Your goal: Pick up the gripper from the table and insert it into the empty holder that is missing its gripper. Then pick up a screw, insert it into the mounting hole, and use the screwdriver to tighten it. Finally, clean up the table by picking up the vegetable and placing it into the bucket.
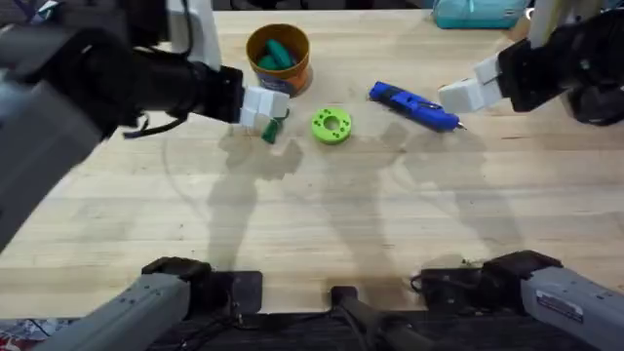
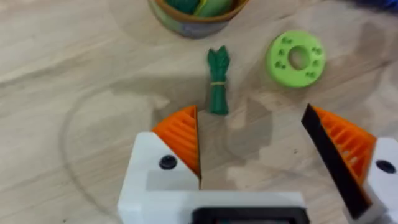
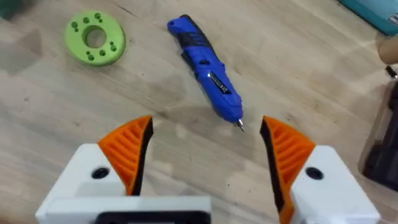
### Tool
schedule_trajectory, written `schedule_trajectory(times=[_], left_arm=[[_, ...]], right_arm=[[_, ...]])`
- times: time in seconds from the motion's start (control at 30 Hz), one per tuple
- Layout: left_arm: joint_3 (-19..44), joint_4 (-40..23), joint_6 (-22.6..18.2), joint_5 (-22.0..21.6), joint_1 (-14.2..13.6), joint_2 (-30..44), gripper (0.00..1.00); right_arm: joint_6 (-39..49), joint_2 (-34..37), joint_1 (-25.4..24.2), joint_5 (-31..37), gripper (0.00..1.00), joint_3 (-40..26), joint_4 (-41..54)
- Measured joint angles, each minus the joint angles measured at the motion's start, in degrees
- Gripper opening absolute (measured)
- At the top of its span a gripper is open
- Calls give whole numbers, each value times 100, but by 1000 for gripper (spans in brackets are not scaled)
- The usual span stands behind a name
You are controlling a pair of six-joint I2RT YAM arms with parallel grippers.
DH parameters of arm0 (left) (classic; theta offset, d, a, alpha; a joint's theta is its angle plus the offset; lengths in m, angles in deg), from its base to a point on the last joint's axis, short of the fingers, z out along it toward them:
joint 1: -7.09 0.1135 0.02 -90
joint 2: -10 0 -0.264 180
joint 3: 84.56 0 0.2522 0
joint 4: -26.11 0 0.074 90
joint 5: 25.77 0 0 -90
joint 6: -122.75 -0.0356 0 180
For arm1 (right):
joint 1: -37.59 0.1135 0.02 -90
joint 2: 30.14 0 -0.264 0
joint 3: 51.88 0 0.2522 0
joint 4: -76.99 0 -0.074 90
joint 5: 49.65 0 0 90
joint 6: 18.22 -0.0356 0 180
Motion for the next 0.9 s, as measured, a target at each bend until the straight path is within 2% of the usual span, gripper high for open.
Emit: schedule_trajectory(times=[0.17,0.5,0.73,0.9], left_arm=[[495,-389,-45,-367,-200,1038,986],[1291,-357,-119,-835,-533,2870,986],[1369,-339,-143,-961,-597,3552,994],[1369,-295,-155,-983,-597,3671,875]], right_arm=[[0,0,0,2,997,0,6],[0,2,0,2,997,0,-29],[0,0,0,2,996,0,-34],[0,2,0,2,997,0,-34]])
